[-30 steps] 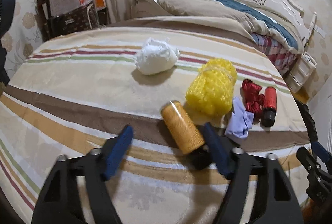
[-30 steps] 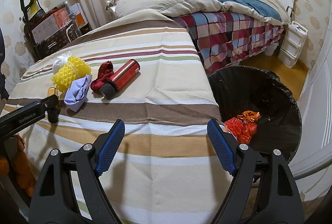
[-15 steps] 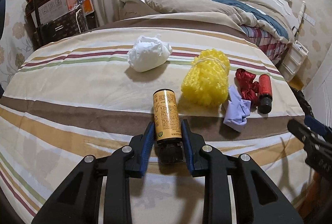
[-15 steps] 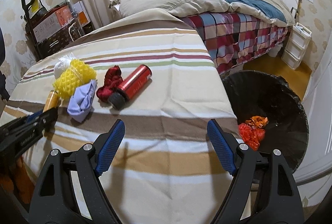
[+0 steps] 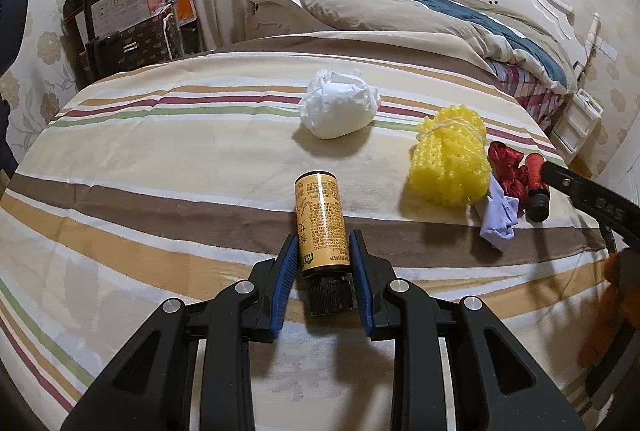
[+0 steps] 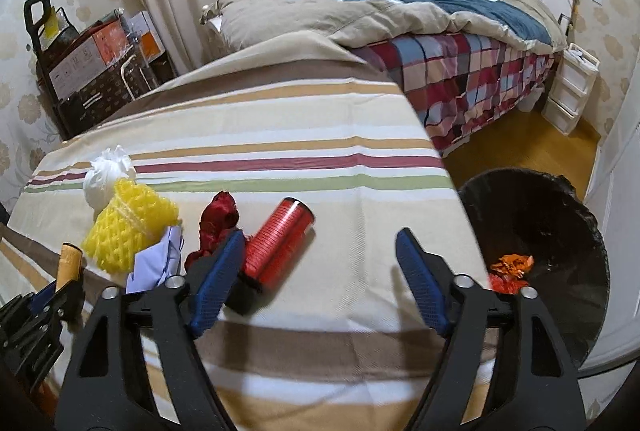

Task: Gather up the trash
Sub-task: 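Grasp the red spray can with the right tool while the left tool holds the bottle, then carry the bottle and red can over the black bin and open both tools to drop them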

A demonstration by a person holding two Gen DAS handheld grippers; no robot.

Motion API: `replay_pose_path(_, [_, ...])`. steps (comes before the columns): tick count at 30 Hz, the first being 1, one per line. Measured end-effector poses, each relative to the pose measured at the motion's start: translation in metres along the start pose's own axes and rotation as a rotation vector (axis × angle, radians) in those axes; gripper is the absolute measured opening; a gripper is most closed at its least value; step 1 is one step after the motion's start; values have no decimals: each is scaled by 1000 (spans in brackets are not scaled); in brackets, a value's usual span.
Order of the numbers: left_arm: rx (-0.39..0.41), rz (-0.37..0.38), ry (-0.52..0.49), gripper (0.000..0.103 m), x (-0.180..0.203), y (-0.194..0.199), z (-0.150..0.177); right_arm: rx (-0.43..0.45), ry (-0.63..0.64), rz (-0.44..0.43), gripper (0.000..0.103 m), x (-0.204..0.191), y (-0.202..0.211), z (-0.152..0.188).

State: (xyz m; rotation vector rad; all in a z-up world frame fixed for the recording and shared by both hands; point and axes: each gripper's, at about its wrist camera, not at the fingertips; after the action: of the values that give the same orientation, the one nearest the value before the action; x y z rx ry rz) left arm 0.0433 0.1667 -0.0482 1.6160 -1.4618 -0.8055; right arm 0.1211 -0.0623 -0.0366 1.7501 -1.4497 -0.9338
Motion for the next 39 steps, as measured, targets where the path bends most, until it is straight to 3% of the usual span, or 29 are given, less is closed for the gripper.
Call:
replay_pose_path(4, [1,9,0,29,0,0,0,-37,23,-2,48,-8,-9,0])
replay_pose_path(9, [2,17,-3,29,-1,0,1,-50,38,-9,35,-10,-9,3])
replay_pose_path(24, [1,18,-3,29,0,0,1,-55,48,-26,34,-11,-6,7])
replay_pose_path(29, [2,21,-1,29,-1,0,0,-54,64,-31,27,-13,-6,9])
replay_pose_path(39, [15,44,3,29,-3,5,3,-39,63,-51,27,-6,11,29])
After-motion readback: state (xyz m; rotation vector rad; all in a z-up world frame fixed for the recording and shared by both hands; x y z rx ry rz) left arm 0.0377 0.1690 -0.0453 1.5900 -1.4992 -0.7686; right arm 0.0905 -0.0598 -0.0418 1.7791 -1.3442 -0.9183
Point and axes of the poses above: each gripper's, at about its wrist camera, not at the fingertips, and y roughly against the way its jaws point, x to its right, z to its underside, and after that the axes turned 11 degrees about -x, right-handed
